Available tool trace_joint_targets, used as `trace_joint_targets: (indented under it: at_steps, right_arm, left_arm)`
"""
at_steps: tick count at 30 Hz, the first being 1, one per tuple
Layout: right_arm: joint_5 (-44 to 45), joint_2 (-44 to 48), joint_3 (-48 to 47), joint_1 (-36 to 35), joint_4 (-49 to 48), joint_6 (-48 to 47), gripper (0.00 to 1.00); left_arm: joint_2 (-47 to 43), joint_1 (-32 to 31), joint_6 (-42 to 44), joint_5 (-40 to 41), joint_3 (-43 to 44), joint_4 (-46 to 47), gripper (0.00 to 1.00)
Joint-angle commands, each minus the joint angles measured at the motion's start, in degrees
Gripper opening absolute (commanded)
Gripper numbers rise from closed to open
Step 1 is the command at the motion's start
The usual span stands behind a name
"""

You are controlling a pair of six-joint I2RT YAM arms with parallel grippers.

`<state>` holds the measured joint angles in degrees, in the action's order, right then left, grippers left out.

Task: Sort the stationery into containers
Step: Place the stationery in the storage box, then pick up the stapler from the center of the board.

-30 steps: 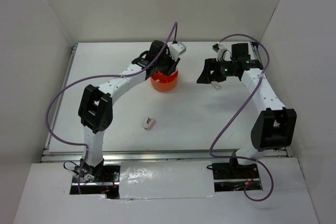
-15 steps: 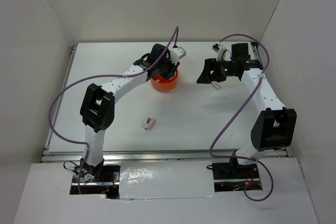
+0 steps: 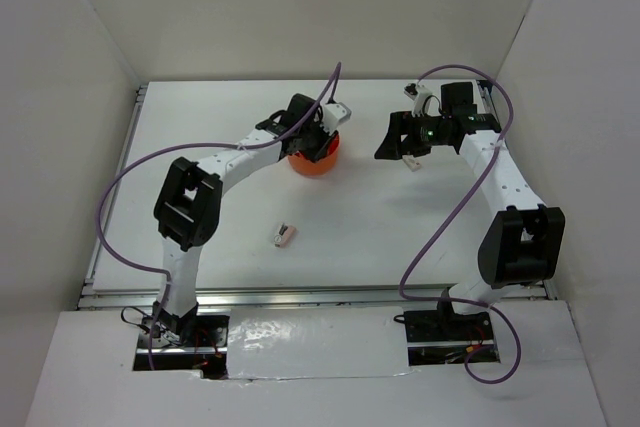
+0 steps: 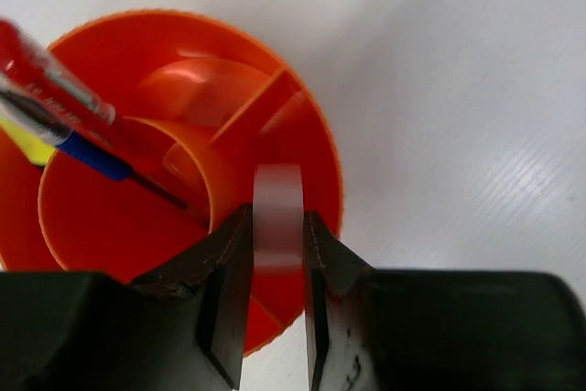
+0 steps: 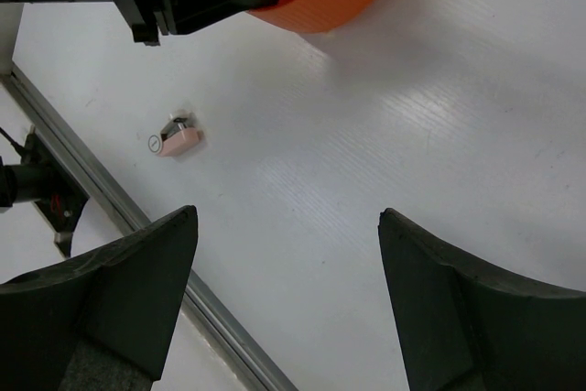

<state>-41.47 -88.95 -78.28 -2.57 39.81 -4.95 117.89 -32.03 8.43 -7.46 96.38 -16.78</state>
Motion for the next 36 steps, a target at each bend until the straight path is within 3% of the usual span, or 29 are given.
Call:
trace_joint_targets:
  at_steps: [1, 6, 13, 23, 27, 30, 36]
  right_arm:
    - [-1.77, 0.35, -0.65, 0.37, -0.7, -0.15, 0.86]
    - [-2.12, 0.35, -0.65, 0.28, -0.53, -0.23, 0.86]
    - [-2.38, 0.35, -0.29, 0.02, -0.35, -0.32, 0.86]
    - [-2.03, 0.44, -0.38, -0.42, -0.09, -0.5, 0.86]
    - [-1.77, 0.53, -0.47, -0.77, -0.35, -0.5, 0.86]
    - [-1.16, 0.35, -0.64, -1.12, -0.44, -0.68, 0.86]
    - [7.35, -0.96, -0.82, -1.39, -3.16, 0.29, 0.76]
  left_arm:
    - [-3.45, 0.56, 1.41, 0.08, -1.37, 0.52, 0.0]
    - [-5.38, 1.09, 3.17, -0.18, -3.48, 0.6, 0.02]
    - [-7.75, 2.24, 3.44, -1.59, -5.41, 1.75, 0.28]
    - [-11.18, 4.17, 4.76, -1.68, -6.99, 1.04, 0.47]
    - [-12.06, 5.05, 5.81, -1.5, -8.13, 0.69, 0.59]
    - [-12.42, 5.66, 6.08, -1.15, -8.66, 0.6, 0.62]
    - [-15.49, 7.24, 5.29, -2.91, -10.5, 2.71, 0.58]
